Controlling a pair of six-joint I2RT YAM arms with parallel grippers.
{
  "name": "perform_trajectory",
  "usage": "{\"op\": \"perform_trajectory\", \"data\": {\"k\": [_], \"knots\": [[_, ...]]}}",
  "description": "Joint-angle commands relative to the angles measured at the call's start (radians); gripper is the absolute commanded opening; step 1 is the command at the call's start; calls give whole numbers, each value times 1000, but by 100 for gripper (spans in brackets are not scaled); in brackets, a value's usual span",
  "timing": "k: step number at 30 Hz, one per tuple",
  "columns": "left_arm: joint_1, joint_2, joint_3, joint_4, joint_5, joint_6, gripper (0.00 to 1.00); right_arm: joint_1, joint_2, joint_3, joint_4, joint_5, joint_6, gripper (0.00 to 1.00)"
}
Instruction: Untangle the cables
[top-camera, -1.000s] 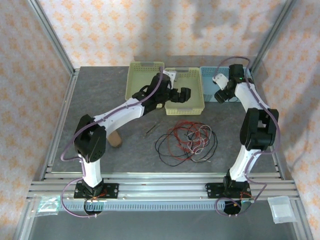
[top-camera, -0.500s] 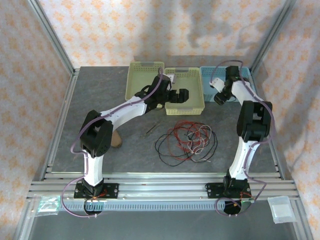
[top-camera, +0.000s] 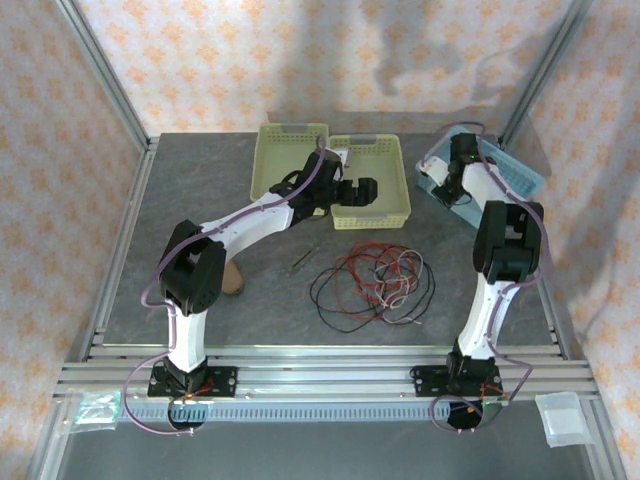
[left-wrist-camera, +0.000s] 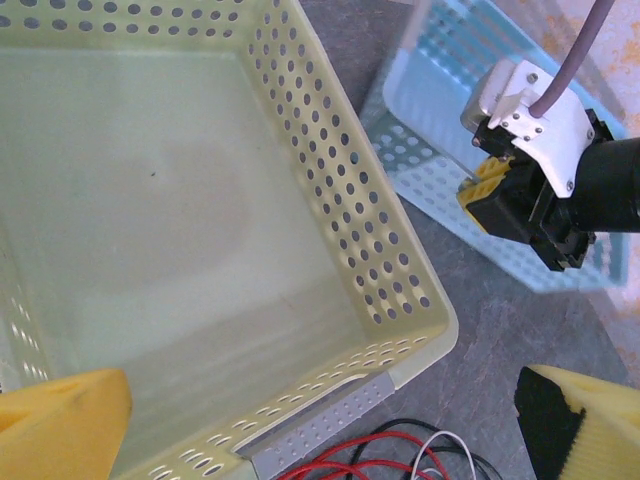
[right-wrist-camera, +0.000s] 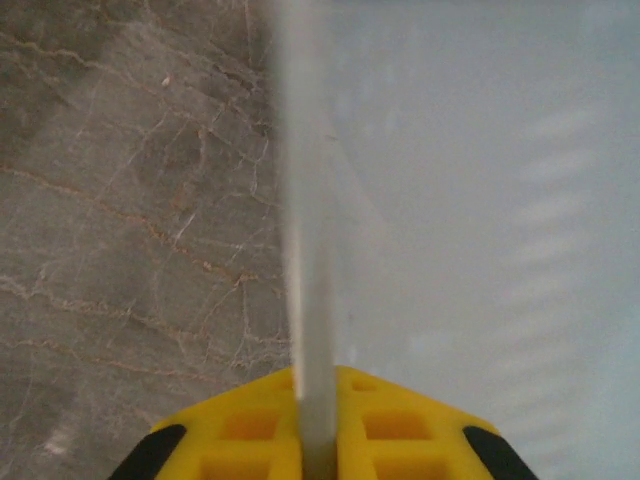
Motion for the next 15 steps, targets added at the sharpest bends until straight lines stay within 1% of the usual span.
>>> {"op": "perform_trajectory", "data": {"k": [1, 3, 6, 9, 10, 13, 14, 15], "knots": [[-1, -23, -2, 13, 7, -11, 99, -5, -56, -16, -11, 17, 73, 9], [-1, -30, -13, 15, 3, -10, 99, -5, -57, 7, 4, 11, 152, 0], [-1, -37, -30, 22, -8, -10, 99, 2, -28, 88, 2, -48, 325, 0], [1, -37, -43, 26, -20, -14, 100, 3, 36, 192, -41, -164, 553, 0], [2, -69, -48, 25, -29, -16, 99, 1, 73, 239, -65, -178, 637, 0], [8, -91, -70, 23, -51, -17, 99, 3, 208, 421, -203, -191, 832, 0], [12, -99, -76, 19, -60, -16, 99, 4, 255, 490, -248, -202, 889, 0], [16, -105, -83, 16, -65, -13, 99, 9, 287, 535, -281, -230, 911, 0]]}}
